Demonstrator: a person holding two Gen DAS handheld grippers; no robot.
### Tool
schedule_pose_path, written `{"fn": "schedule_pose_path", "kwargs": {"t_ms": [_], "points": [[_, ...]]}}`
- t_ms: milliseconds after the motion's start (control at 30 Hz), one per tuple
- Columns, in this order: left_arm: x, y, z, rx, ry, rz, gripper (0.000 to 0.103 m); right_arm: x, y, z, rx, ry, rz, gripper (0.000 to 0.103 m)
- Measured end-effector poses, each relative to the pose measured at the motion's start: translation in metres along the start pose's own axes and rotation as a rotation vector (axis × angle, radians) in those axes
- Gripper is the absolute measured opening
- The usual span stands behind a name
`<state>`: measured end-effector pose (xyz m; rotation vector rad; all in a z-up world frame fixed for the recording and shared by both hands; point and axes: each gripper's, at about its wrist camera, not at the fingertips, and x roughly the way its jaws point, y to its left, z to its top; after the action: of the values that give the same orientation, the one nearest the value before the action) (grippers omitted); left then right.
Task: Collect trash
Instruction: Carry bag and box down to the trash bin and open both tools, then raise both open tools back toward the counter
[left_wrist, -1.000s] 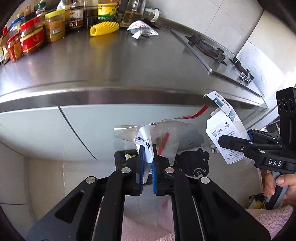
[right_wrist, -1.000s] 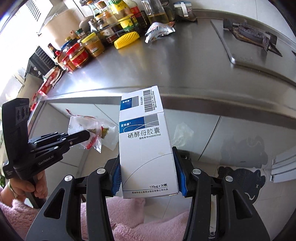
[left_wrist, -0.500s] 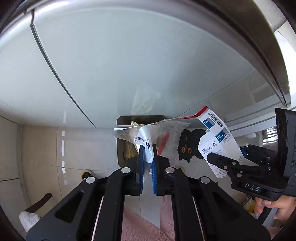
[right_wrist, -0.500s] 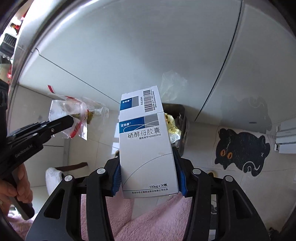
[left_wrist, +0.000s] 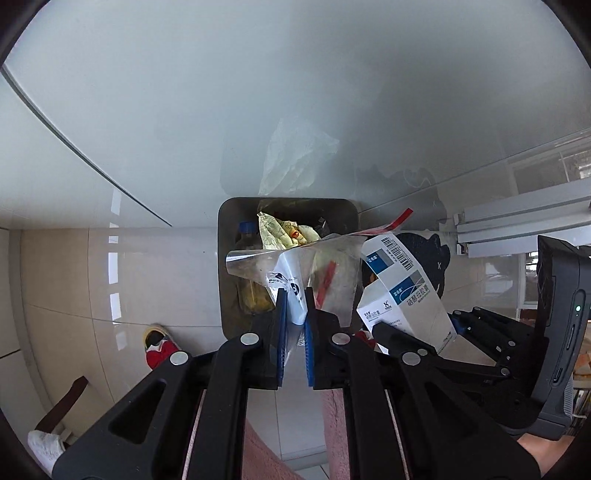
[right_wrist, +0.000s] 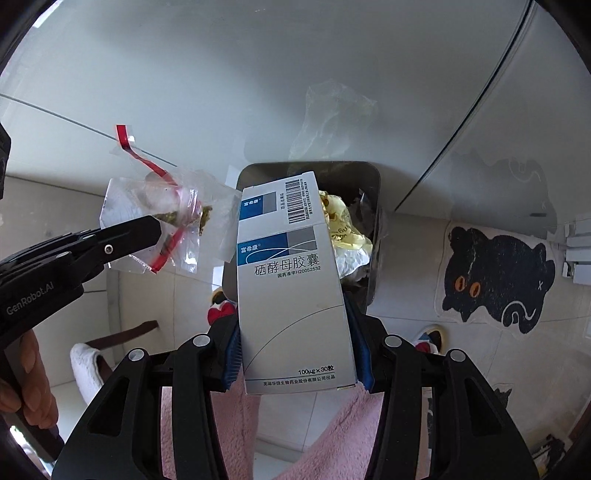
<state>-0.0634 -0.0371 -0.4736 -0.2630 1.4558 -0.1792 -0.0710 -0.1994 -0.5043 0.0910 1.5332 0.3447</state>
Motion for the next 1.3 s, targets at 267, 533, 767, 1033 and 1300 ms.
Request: {"fn": "schedule_pose_path", "kwargs": {"t_ms": [267, 533, 767, 1033, 1300], "points": [[0.014, 0.003, 0.008, -0.018, 0.019, -0.026, 0.017, 0.026, -0.003, 0.007, 0.000, 0.020, -0.011, 0.052], [0.014, 0.008, 0.009, -0.023, 0.027, -0.032, 0.031, 0.030, -0.008, 0.013, 0.029, 0.017, -0.023, 0.069], [-0.002, 0.009, 0.013, -0.034, 0.006, -0.030, 0.048, 0.012, -0.007, 0.011, 0.006, 0.020, -0.044, 0.070], [-0.054, -0.003, 0.000, 0.008, -0.062, 0.031, 0.082, -0.066, -0.003, -0.002, -0.011, -0.065, -0.043, 0.090], [-0.143, -0.011, -0.010, 0.002, -0.176, 0.022, 0.089, -0.168, 0.009, -0.006, -0.043, -0.196, -0.039, 0.090]]}}
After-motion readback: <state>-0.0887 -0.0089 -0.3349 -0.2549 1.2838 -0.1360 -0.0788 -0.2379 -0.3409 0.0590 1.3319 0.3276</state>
